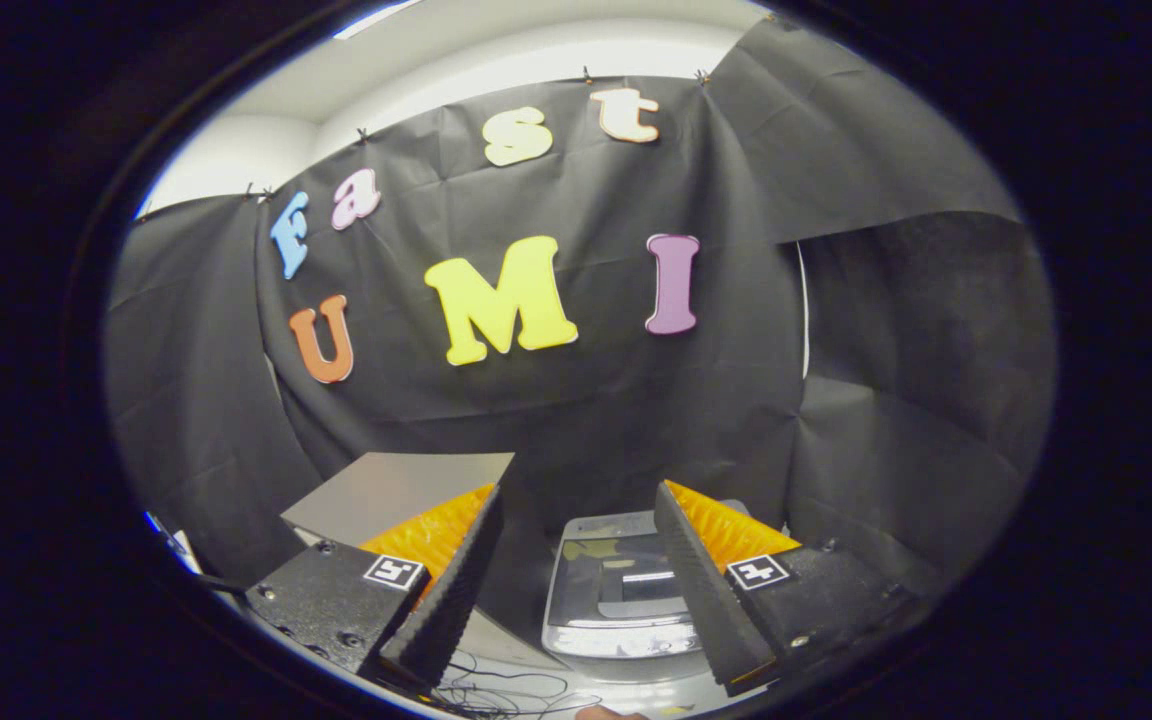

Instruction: Put the clothes into the washing machine and then close the washing machine lid.

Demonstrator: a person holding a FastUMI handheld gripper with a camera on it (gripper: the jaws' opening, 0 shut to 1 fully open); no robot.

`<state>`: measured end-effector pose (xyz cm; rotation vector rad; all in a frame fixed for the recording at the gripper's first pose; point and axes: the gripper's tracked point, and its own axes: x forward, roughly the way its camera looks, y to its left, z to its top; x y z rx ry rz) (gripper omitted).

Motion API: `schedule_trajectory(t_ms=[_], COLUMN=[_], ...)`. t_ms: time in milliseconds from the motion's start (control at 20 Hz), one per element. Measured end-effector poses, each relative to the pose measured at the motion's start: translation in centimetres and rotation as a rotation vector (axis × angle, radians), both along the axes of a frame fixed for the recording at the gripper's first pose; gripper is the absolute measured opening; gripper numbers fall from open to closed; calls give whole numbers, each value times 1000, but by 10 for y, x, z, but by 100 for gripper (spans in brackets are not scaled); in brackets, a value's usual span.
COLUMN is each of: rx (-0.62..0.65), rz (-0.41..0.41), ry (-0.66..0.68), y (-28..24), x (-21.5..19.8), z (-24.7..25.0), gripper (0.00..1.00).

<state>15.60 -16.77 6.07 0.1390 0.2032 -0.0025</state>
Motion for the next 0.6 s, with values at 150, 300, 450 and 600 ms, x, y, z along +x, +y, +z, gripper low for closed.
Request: schedule_trajectory(t_ms=[150, 300, 450, 600], rx=[-61, -140, -160, -125], rz=[31, 68, 99, 131], ry=[-55, -88, -135, -160], y=[-16, -34, -50, -55], x=[-33, -67, -99, -129], z=[21, 40, 61, 63], gripper=[96, 96, 97, 97])
